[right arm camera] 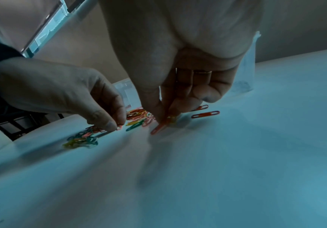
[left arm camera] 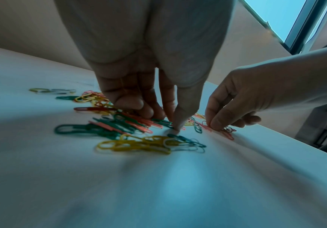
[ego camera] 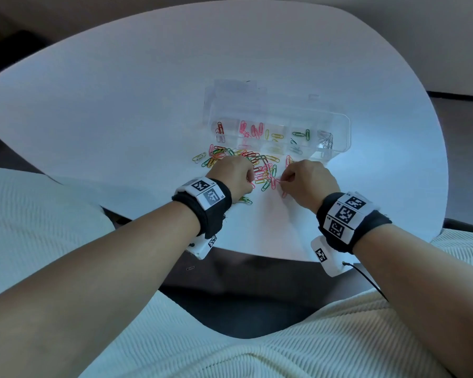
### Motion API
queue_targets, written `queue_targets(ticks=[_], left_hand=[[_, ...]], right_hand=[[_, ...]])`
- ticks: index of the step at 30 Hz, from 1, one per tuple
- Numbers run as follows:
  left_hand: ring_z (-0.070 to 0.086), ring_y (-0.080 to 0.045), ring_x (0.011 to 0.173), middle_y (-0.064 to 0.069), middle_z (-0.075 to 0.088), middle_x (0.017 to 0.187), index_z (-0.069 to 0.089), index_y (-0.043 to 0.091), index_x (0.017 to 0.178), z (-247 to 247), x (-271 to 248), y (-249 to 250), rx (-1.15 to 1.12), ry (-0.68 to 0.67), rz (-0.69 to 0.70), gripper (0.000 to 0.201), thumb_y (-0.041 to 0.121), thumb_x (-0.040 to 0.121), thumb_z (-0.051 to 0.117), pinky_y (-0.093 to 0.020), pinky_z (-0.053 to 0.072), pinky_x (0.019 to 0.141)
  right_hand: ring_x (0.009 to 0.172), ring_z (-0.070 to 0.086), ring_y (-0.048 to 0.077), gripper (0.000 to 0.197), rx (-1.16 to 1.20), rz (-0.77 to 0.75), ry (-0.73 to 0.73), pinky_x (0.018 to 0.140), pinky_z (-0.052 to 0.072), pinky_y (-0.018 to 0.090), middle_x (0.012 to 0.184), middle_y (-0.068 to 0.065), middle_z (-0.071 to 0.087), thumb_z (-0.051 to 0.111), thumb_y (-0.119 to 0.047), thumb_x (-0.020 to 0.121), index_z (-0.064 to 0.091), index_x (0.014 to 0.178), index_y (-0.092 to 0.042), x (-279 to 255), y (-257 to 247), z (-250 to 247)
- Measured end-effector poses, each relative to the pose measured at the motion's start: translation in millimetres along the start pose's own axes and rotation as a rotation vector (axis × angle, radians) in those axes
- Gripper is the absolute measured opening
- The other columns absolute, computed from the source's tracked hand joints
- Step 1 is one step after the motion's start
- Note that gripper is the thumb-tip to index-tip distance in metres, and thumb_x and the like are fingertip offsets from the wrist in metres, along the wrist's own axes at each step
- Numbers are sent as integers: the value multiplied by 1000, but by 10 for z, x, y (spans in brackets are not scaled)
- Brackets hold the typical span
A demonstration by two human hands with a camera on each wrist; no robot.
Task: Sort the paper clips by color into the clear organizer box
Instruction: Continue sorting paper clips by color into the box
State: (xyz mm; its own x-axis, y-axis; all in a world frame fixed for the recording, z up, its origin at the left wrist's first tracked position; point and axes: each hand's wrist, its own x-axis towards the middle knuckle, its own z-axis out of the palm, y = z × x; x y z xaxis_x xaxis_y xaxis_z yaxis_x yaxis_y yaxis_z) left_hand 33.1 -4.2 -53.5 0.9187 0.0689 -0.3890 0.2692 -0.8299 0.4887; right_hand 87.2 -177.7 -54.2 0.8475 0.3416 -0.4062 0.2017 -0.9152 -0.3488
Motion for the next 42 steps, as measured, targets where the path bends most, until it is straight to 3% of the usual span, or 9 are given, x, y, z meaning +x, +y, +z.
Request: queue_targets(ticks=[7,13,18,24,28,30,35,38,42], left_hand=[[51,-16,84,2,55,93,67,15,86,21,-8,21,83,5,-8,7,16,80,65,-25,40,71],[57,-22,86,-2,58,96,66,11,86,38,-20,36,98,-19,-40,10,16,77,64,-29,45,71],[56,-22,86,0,55,90,60,15,75,37,-23,-6,42,8,-28,4,16,75,64,-29,44,71],[60,-17,73,2,65,75,64,14,73,-105,12,60,-345,129,-22,5,16,72,68,-28,50,67],[60,-6,68,9,65,72,67,20,75,-142,45,37,-565,144,-60,12,8,75,71,-19,50,67],[60,-5,66,6,64,70,70,22,82,-139,45,0,-653,134,-94,15,7,77,71,-17,51,67],[64,-7,55,-1,68,73,72,3,90,-172,5,21,-822,68,-189,11,-2,84,64,-18,53,59],[56,-9,50,0,62,63,66,6,71,-197,24,51,-777,90,-201,16,2,83,57,-21,48,54],[42,-20,50,-2,48,53,54,14,55,-137,48,79,-559,100,-141,30,11,83,44,-25,39,57]], right_hand=[[68,62,13,3,334,40,53,60,44,20,72,-2,68,69,-15,78,72,77,-15,48,90,-170],[53,57,9,8,530,109,34,56,44,21,62,-3,64,71,-6,73,68,71,-14,40,147,-251],[38,47,1,14,657,113,18,39,36,12,57,0,58,80,-8,74,66,75,-5,-3,146,-305],[47,55,11,15,925,96,-84,53,48,25,59,3,61,76,-6,81,68,94,-8,16,177,-378],[53,55,15,5,1024,143,-182,59,50,28,72,8,61,69,-2,85,68,88,-5,22,182,-382],[53,54,17,3,1022,156,-207,54,48,24,71,9,60,68,-2,86,65,86,-4,23,183,-367],[53,51,21,17,987,188,-214,49,44,25,68,10,56,67,-16,90,62,77,-6,-1,144,-323],[47,46,14,29,596,103,-133,51,38,23,59,1,51,69,-34,87,62,66,-15,0,139,-318],[60,45,2,15,119,-104,-145,54,31,10,65,-16,45,79,-29,77,72,90,-27,-45,91,-276]])
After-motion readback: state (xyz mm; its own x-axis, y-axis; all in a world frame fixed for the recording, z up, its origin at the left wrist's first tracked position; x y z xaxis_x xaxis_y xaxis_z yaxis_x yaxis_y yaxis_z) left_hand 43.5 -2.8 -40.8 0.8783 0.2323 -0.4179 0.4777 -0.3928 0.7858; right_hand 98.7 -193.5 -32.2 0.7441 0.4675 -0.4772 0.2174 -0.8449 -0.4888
